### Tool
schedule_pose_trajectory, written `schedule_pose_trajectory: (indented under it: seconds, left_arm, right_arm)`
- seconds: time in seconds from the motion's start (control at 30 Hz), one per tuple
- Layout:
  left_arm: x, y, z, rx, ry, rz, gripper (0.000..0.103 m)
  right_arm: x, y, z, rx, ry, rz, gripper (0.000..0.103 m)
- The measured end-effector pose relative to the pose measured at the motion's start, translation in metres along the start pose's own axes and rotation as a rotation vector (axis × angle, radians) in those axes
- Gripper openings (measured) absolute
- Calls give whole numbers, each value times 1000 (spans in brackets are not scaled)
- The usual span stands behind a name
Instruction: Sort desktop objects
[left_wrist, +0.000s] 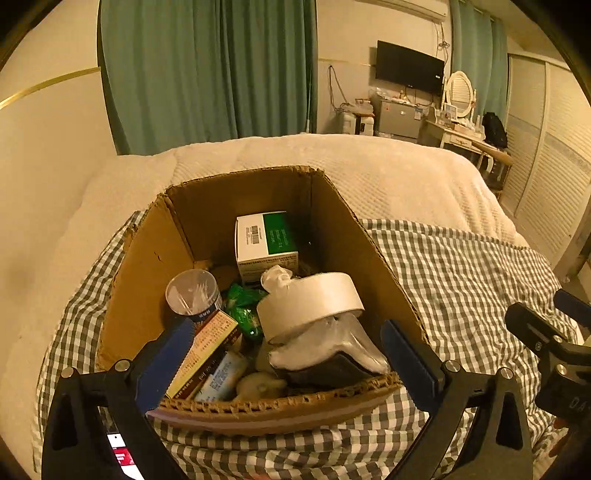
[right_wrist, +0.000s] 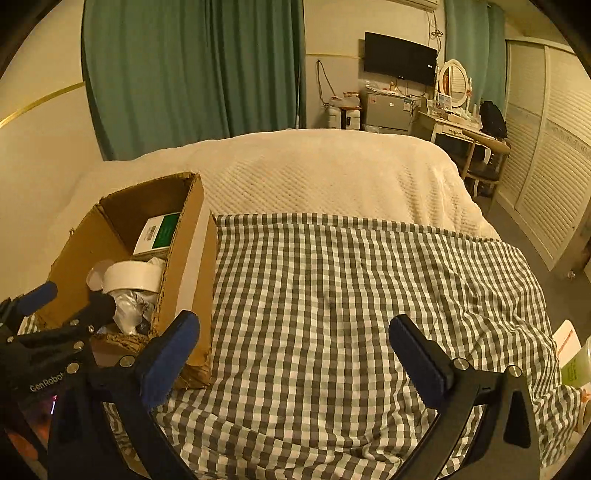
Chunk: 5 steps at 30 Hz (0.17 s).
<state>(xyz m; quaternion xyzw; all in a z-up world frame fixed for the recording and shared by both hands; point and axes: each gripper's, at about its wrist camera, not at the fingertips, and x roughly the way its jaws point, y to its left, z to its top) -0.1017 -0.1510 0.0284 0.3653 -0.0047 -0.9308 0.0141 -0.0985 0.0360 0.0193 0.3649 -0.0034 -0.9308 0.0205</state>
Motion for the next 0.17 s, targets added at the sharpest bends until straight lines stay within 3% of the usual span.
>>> schedule_pose_trajectory:
  seconds: [0.17]
  left_arm:
    - [-1,-4,5,35,-47,2,103]
  right_arm:
    - [4,0,0,8,0,13,102]
